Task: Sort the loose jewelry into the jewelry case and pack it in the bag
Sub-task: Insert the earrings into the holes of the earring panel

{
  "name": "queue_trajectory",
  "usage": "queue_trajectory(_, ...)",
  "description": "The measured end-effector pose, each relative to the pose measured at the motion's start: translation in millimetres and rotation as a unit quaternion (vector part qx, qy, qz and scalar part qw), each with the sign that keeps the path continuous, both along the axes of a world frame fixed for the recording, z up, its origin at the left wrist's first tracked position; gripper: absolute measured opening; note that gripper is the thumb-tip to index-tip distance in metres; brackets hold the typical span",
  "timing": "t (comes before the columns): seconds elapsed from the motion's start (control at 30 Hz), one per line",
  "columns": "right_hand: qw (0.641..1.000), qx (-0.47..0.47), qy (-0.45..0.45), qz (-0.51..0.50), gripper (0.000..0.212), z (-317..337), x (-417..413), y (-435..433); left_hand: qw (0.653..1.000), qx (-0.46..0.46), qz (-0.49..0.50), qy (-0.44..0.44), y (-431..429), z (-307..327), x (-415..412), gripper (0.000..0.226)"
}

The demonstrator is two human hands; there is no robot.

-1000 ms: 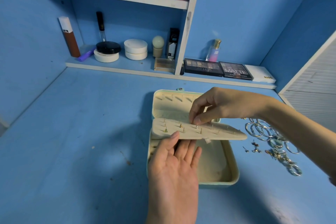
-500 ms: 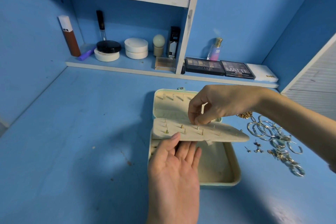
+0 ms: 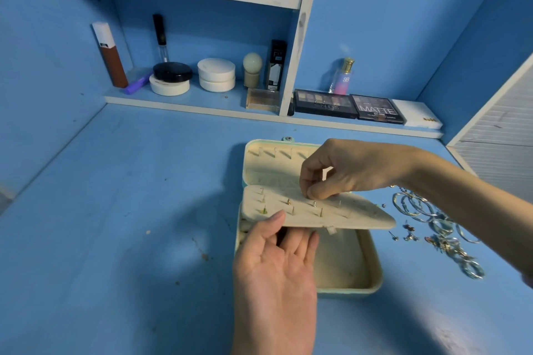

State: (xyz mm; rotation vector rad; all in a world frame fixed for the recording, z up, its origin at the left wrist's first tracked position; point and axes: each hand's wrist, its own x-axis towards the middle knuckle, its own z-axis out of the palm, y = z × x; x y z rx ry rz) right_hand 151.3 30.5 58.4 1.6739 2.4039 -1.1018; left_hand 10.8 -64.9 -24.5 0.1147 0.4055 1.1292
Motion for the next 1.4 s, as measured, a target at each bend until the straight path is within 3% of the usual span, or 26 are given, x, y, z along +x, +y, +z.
queue_trajectory(0.27, 1.0, 0.005, 0.017, -0.018, 0.011, -6, 2, -2, 1.0, 0.001, -0.005, 0.001, 0, 0, -1, 0.105)
queue_trajectory(0.5, 0.994, 0.012, 0.103, -0.026, 0.009, -4, 17, -8, 1.0, 0.0, -0.005, 0.014, 0, 4, -1, 0.111)
queue_trajectory(0.67, 0.99, 0.084, 0.11, -0.04, 0.03, -8, 43, -16, 1.0, -0.006, 0.004, 0.02, 0, 8, -1, 0.113)
queue_trajectory(0.83, 0.993, 0.084, 0.082, -0.017, 0.053, -13, 65, -27, 0.999, -0.016, 0.006, 0.031, 1, 11, -1, 0.113)
queue_trajectory(0.97, 0.99, 0.04, 0.132, -0.025, 0.041, -14, 77, -32, 0.999, -0.012, 0.014, 0.03, 2, 16, 0, 0.111)
queue_trajectory(1.1, 0.977, 0.042, 0.199, -0.064, 0.023, -16, 78, -35, 0.999, -0.037, 0.006, 0.035, 6, 26, 4, 0.076)
queue_trajectory(1.2, 0.966, 0.047, 0.233, -0.1, 0.037, -19, 77, -35, 0.998, -0.054, 0.01, 0.038, 10, 32, 7, 0.069)
queue_trajectory(1.4, 0.951, 0.05, 0.257, -0.166, 0.025, -29, 74, -27, 0.998, -0.051, 0.003, 0.049, 20, 37, 10, 0.065)
